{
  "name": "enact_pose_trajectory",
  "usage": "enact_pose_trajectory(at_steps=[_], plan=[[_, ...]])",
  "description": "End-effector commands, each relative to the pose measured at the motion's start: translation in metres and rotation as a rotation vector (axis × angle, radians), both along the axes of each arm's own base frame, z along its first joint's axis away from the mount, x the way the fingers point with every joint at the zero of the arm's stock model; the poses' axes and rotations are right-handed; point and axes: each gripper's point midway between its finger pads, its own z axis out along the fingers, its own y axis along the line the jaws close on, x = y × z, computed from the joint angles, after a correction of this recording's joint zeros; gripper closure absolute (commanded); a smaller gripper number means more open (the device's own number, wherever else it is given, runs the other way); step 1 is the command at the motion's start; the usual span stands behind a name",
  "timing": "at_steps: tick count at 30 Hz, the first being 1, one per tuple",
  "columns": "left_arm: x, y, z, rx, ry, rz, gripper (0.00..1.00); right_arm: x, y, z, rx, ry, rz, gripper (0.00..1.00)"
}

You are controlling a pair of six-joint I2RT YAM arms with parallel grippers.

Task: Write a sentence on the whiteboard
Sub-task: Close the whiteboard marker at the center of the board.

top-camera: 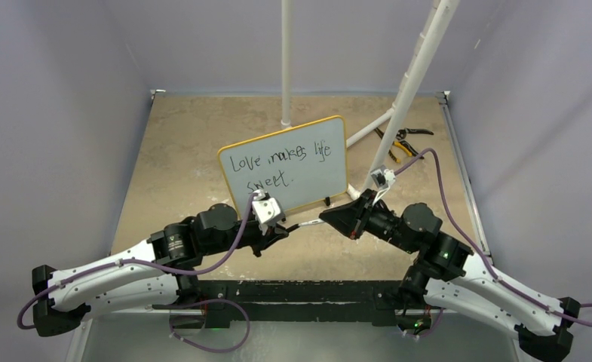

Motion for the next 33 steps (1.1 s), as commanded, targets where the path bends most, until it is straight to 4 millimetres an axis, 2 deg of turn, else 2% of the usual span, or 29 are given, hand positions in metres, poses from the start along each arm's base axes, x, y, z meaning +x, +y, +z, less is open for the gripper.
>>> enact_pose_trajectory(at_steps=[1,14,25,33], plan=[[-0.004,-0.005,0.010,-0.045,-0.026,-0.038,1.00,-0.006,0.009,0.008,0.033,-0.005,0.065,1.00],[-0.006,-0.002,0.018,-0.077,-0.039,-0.044,1.00,-0.002,0.014,-0.005,0.007,0.038,0.139,1.00],[-0.003,-0.001,0.027,-0.102,-0.053,-0.024,1.00,-0.004,0.018,0.011,0.099,0.037,0.205,1.00],[0.002,-0.012,0.042,-0.144,-0.078,-0.025,1.00,-0.002,0.028,-0.010,0.069,0.066,0.236,1.00]])
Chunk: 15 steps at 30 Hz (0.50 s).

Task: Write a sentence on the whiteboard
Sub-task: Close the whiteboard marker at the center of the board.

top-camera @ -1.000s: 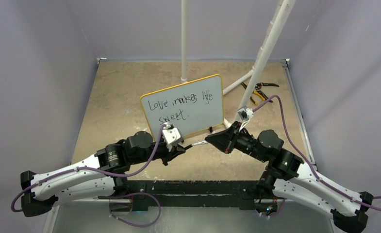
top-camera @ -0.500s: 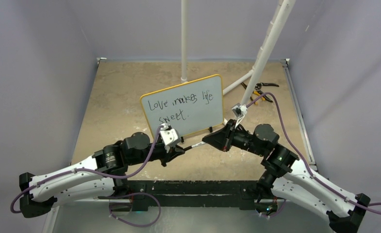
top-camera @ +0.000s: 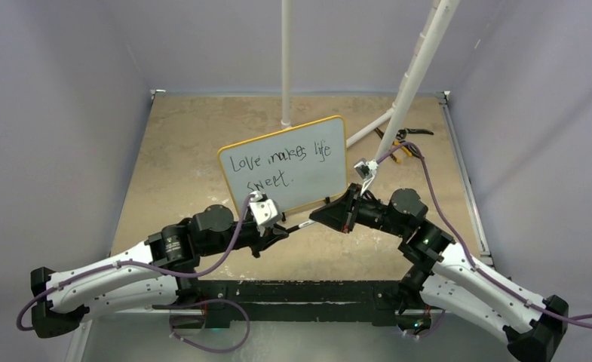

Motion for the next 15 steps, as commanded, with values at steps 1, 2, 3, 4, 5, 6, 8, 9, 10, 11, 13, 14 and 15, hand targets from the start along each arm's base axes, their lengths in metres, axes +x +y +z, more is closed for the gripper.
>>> enact_pose_trajectory(at_steps=[1,2,3,4,5,6,8,9,10,11,13,14,15], plan=[[0.006,-0.013,0.035,-0.102,-0.066,-0.005,1.00,-0.006,0.008,-0.005,0.020,-0.007,0.063,1.00],[0.006,-0.014,0.035,-0.102,-0.067,-0.010,1.00,-0.007,0.009,-0.009,0.023,0.004,0.070,1.00],[0.006,-0.016,0.034,-0.100,-0.065,-0.015,1.00,-0.009,0.010,-0.012,0.029,0.012,0.079,1.00],[0.006,-0.016,0.032,-0.094,-0.063,-0.018,1.00,-0.010,0.011,-0.015,0.040,0.020,0.090,1.00],[0.005,-0.017,0.029,-0.087,-0.060,-0.020,1.00,-0.012,0.012,-0.018,0.053,0.028,0.102,1.00],[0.006,-0.017,0.027,-0.078,-0.055,-0.019,1.00,-0.014,0.013,-0.021,0.063,0.038,0.114,1.00],[0.005,-0.017,0.022,-0.061,-0.044,-0.021,1.00,-0.017,0.014,-0.029,0.079,0.055,0.134,1.00],[0.005,-0.017,0.021,-0.055,-0.040,-0.020,1.00,-0.019,0.015,-0.032,0.085,0.062,0.146,1.00],[0.005,-0.016,0.019,-0.049,-0.035,-0.016,1.00,-0.021,0.016,-0.036,0.089,0.066,0.155,1.00],[0.005,-0.015,0.019,-0.046,-0.031,-0.014,1.00,-0.021,0.016,-0.039,0.092,0.073,0.159,1.00],[0.004,-0.013,0.015,-0.029,-0.019,-0.011,1.00,-0.021,0.015,-0.043,0.102,0.076,0.166,1.00],[0.004,-0.012,0.013,-0.019,-0.009,-0.008,1.00,-0.021,0.014,-0.047,0.100,0.086,0.164,1.00],[0.003,-0.010,0.011,-0.010,0.000,-0.007,0.99,-0.020,0.014,-0.048,0.102,0.088,0.162,1.00]])
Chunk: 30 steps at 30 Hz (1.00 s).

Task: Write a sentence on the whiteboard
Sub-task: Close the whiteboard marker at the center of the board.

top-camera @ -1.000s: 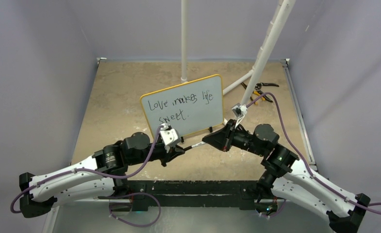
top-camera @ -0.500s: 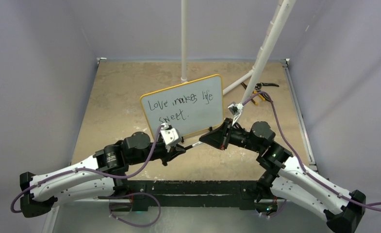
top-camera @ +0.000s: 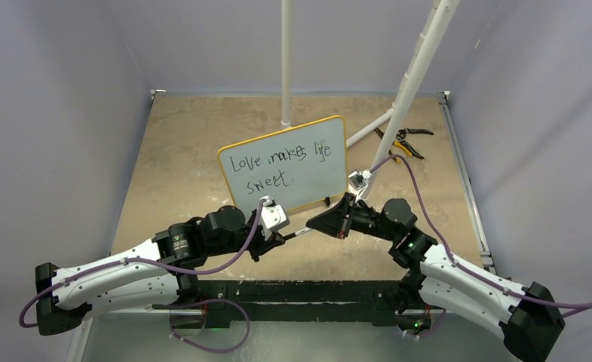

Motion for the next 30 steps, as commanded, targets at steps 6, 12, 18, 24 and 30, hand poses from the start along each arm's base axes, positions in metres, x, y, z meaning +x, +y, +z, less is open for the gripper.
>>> enact_pose_trajectory(at_steps=[6,12,18,24,30], plan=[[-0.002,-0.009,0.044,-0.128,-0.004,-0.002,0.76,-0.016,0.002,-0.008,0.065,0.025,0.091,1.00],[-0.010,-0.007,0.046,-0.132,0.035,-0.017,0.51,-0.014,0.003,-0.010,0.078,0.034,0.088,1.00],[-0.019,-0.015,0.030,-0.082,0.117,-0.051,0.37,-0.013,0.003,-0.001,0.095,0.011,0.083,1.00],[-0.017,-0.021,0.010,-0.016,0.165,-0.041,0.30,-0.012,0.002,0.011,0.094,-0.032,0.086,1.00],[-0.016,-0.025,-0.002,0.024,0.186,-0.037,0.29,-0.012,0.002,0.017,0.080,-0.060,0.088,1.00]])
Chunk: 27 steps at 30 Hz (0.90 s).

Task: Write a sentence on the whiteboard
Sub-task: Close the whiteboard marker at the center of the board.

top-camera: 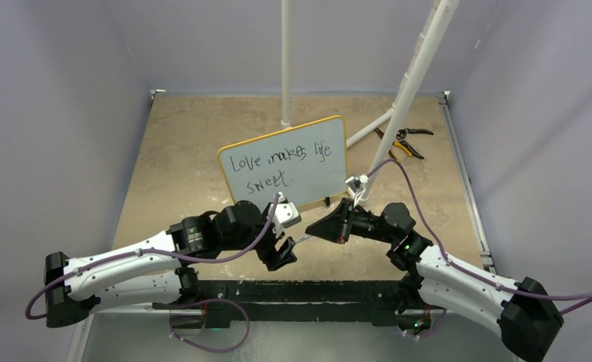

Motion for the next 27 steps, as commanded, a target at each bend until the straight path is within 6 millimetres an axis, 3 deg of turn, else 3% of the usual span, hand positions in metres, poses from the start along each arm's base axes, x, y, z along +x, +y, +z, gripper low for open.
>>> enact_pose_trajectory(at_steps=[1,4,8,16,17,22,27], plan=[[-0.001,-0.008,0.008,-0.019,0.018,-0.008,0.29,-0.002,0.001,0.030,0.037,-0.095,0.021,1.00],[-0.001,-0.009,0.002,0.001,0.026,-0.012,0.30,-0.002,0.000,0.034,0.038,-0.104,0.021,1.00],[0.000,-0.009,0.001,0.010,0.022,-0.008,0.42,-0.002,0.000,0.039,0.032,-0.119,0.017,1.00],[-0.005,-0.012,0.005,-0.017,0.016,-0.050,0.97,0.000,0.000,0.037,0.017,-0.129,0.016,1.00],[-0.004,-0.013,0.005,-0.020,0.011,-0.053,1.00,0.001,0.001,0.036,0.010,-0.132,0.017,1.00],[-0.001,-0.018,0.010,-0.067,-0.019,-0.056,1.00,0.006,0.008,0.033,-0.008,-0.160,0.030,1.00],[0.003,-0.024,0.018,-0.122,-0.060,-0.057,1.00,0.006,0.011,0.017,-0.024,-0.138,0.046,1.00]])
